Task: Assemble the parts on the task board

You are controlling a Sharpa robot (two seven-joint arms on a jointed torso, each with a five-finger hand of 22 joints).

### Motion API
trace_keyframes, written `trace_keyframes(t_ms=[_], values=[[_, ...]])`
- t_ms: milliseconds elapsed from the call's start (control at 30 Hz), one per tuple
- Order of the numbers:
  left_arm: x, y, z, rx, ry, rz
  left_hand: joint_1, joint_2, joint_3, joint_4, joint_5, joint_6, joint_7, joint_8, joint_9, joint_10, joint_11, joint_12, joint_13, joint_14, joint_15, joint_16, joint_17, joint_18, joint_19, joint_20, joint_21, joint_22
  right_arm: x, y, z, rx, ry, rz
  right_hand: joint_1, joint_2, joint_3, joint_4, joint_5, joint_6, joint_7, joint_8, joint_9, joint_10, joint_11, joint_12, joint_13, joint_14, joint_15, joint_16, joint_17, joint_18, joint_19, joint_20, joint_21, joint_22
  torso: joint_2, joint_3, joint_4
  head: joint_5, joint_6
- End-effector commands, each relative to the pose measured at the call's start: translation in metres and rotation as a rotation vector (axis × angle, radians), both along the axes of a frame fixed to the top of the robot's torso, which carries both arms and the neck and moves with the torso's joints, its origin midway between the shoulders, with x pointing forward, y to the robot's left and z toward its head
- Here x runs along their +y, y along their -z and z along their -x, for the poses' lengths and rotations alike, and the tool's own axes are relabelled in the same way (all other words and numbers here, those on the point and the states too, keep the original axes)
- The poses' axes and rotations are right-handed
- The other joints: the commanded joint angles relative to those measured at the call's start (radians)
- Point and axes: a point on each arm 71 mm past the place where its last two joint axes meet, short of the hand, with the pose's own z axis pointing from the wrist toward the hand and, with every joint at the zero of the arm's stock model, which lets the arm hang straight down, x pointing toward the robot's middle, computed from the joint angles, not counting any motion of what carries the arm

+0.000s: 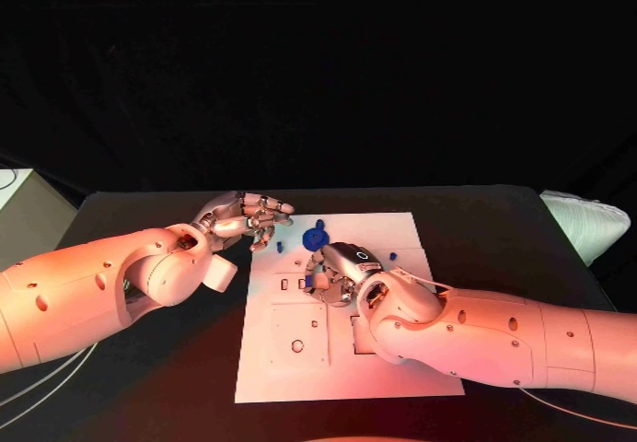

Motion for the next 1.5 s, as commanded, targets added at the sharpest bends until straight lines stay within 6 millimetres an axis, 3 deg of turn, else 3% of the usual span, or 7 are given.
trace_keyframes(t_ms=[33,267,833,900,1100,1367,1500], values=[[-0.002,-0.001,0.001,0.003,0.019,0.011,-0.009,0.004,0.004,0.002,-0.004,-0.004,0.000,-0.002,0.001,-0.005,0.001,0.006,0.001,-0.006,0.002,-0.002,0.001,-0.014,-0.005,-0.001,0.005,0.001,0.001,0.003,0.001,0.007,-0.012,0.018,-0.013,-0.005,-0.005,0.005,-0.007,-0.018,0.004,0.000,-0.002,0.037,0.001,-0.010,0.192,0.088,0.001,-0.007,0.184,-0.007,0.104,-0.006,0.005,0.263,0.000,0.0001,-0.0002,0.001,-0.001],[-0.002,0.000,0.001,0.004,0.021,0.010,-0.009,0.004,0.004,0.002,-0.004,-0.004,0.000,-0.002,0.001,-0.005,0.001,0.006,0.001,-0.006,0.002,-0.002,0.001,-0.014,-0.005,-0.001,0.005,0.001,0.000,0.003,0.001,0.005,-0.010,0.014,-0.032,-0.028,-0.029,0.012,0.004,-0.060,0.021,-0.010,-0.009,0.012,0.016,-0.038,0.169,0.088,0.013,-0.009,0.180,-0.005,0.102,0.004,-0.002,0.259,0.000,0.0003,0.0006,0.001,-0.001],[-0.002,0.000,0.000,0.007,0.022,0.009,-0.009,0.004,0.004,0.002,-0.004,-0.004,0.000,-0.002,0.001,-0.005,0.001,0.006,0.001,-0.006,0.002,-0.002,0.001,-0.014,-0.005,-0.001,0.005,0.001,0.000,0.001,0.001,-0.007,-0.011,-0.004,-0.037,-0.034,-0.052,0.018,0.003,-0.088,0.030,-0.016,-0.014,-0.018,0.024,-0.070,0.140,0.086,0.021,-0.012,0.173,-0.003,0.099,0.011,-0.009,0.254,0.001,0.0007,0.0000,0.000,-0.003],[-0.002,0.000,0.000,0.007,0.022,0.008,-0.009,0.004,0.004,0.002,-0.004,-0.004,0.000,-0.002,0.001,-0.005,0.001,0.006,0.001,-0.006,0.002,-0.002,0.001,-0.014,-0.005,-0.001,0.005,0.001,0.000,0.001,0.002,-0.010,-0.015,-0.012,-0.045,-0.037,-0.088,0.030,-0.028,-0.126,0.039,-0.030,-0.021,-0.034,0.033,-0.085,0.127,0.085,0.029,-0.014,0.170,-0.002,0.097,0.018,-0.014,0.250,0.001,0.0008,0.0002,0.000,-0.003],[-0.001,0.001,-0.001,0.007,0.019,0.000,-0.011,0.003,0.005,0.001,-0.004,-0.005,0.000,-0.002,0.002,-0.007,0.000,0.006,0.002,-0.006,0.002,-0.003,0.001,-0.013,-0.007,-0.001,0.005,-0.001,-0.002,-0.002,0.006,-0.021,-0.023,-0.035,-0.029,-0.016,-0.217,0.056,-0.080,-0.166,0.052,-0.044,-0.032,-0.041,0.046,-0.088,0.119,0.085,0.040,-0.014,0.169,-0.002,0.096,0.030,-0.016,0.250,0.000,0.0011,0.0012,0.000,-0.003],[-0.001,0.003,-0.002,0.009,0.023,-0.037,-0.028,-0.001,-0.008,0.006,-0.004,-0.024,0.001,-0.011,0.000,0.018,-0.003,0.038,0.020,0.022,-0.001,0.019,0.027,-0.016,0.000,-0.002,0.013,0.011,-0.011,-0.016,0.009,-0.077,-0.094,-0.116,-0.011,0.002,-0.242,0.055,-0.077,-0.175,0.056,-0.049,-0.036,-0.042,0.049,-0.087,0.118,0.083,0.043,-0.017,0.164,0.002,0.090,0.033,-0.031,0.240,-0.006,0.0013,-0.0050,0.002,0.006],[-0.002,0.004,-0.002,0.010,0.028,-0.066,-0.047,0.002,-0.025,0.015,-0.004,-0.030,-0.002,-0.009,0.004,0.021,-0.009,0.090,0.055,0.097,-0.006,0.086,0.112,-0.024,0.035,-0.006,0.039,0.054,-0.018,-0.027,0.008,-0.090,-0.158,-0.166,0.005,0.016,-0.240,0.054,-0.069,-0.176,0.057,-0.050,-0.037,-0.044,0.050,-0.089,0.115,0.082,0.044,-0.018,0.162,0.007,0.082,0.035,-0.053,0.227,-0.012,0.0023,-0.0080,0.004,0.008]])
